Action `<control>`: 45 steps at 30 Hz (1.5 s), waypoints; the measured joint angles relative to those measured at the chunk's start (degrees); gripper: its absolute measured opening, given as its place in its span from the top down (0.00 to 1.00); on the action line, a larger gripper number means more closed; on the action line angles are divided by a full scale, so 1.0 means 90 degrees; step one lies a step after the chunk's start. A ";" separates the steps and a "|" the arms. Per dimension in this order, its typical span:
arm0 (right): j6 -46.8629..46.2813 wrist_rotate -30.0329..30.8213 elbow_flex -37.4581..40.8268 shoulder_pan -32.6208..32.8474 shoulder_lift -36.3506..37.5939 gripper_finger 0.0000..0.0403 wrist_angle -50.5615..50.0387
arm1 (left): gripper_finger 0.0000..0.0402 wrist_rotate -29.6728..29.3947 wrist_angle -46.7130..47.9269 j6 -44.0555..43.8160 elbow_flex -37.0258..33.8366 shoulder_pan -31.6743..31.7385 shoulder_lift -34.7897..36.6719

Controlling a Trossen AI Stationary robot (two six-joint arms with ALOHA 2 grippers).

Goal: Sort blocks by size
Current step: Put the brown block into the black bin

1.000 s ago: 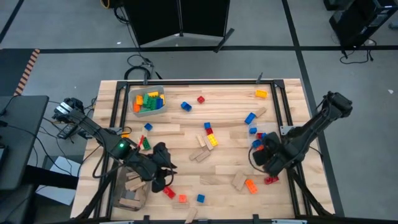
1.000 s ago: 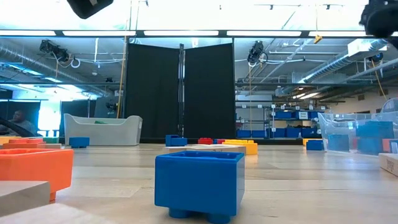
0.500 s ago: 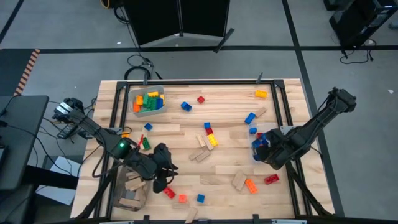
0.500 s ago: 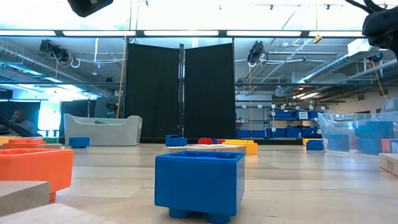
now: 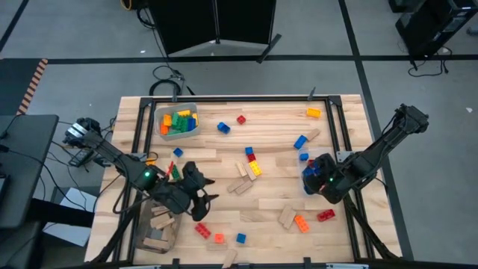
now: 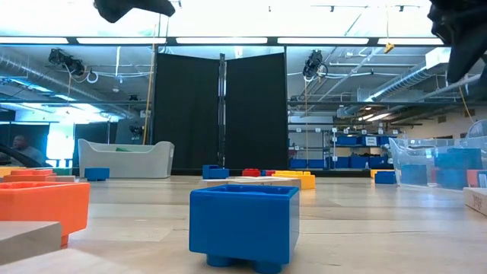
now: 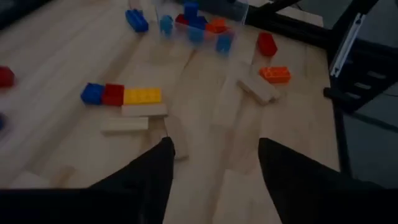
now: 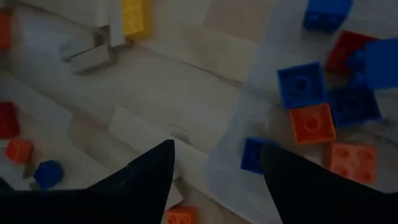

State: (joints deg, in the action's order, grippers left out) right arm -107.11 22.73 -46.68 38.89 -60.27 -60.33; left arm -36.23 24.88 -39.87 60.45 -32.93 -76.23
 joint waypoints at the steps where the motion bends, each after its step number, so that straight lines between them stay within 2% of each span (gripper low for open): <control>1: 0.0078 0.0026 0.0000 -0.0002 0.0000 0.38 0.0043 | 0.40 -0.0046 -0.0003 0.0045 0.0000 0.0032 0.0000; 5: 0.0265 0.0094 0.0000 -0.0005 0.0000 0.38 0.0084 | 0.40 -0.0034 0.0024 -0.0095 0.0003 0.0328 -0.0157; 12: 0.0636 0.0311 0.0000 -0.0045 0.0073 0.38 0.0154 | 0.40 0.1468 -0.0156 -0.0118 0.0003 0.1233 -0.1027; 16: 0.0953 0.0322 -0.0002 -0.0124 0.0133 0.38 0.0184 | 0.40 0.1812 -0.0168 0.0063 0.0156 0.1614 -0.1571; 20: 0.1287 0.0321 -0.0005 -0.0211 0.0173 0.38 0.0231 | 0.40 0.2102 -0.0157 0.0511 0.0304 0.1855 -0.2135; 29: 0.1988 0.0320 -0.0005 -0.0359 0.0413 0.39 0.0348 | 0.40 0.2843 -0.0127 0.0745 0.0839 0.2147 -0.3378; 35: 0.2442 0.0317 -0.0005 -0.0444 0.0776 0.39 0.0366 | 0.40 0.2961 0.0312 0.0798 0.1212 0.2159 -0.3993; 41: 0.2831 0.0334 -0.0005 -0.0547 0.1054 0.39 0.0368 | 0.40 0.2934 0.0516 0.0808 0.1332 0.2155 -0.4139; 45: 0.3088 0.0351 -0.0005 -0.0647 0.1121 0.39 0.0381 | 0.45 0.2826 0.0518 0.1040 0.1326 0.2171 -0.4148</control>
State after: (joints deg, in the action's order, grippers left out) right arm -79.32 25.89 -46.72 33.07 -50.18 -56.90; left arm -10.80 29.54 -30.51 72.38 -13.39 -113.56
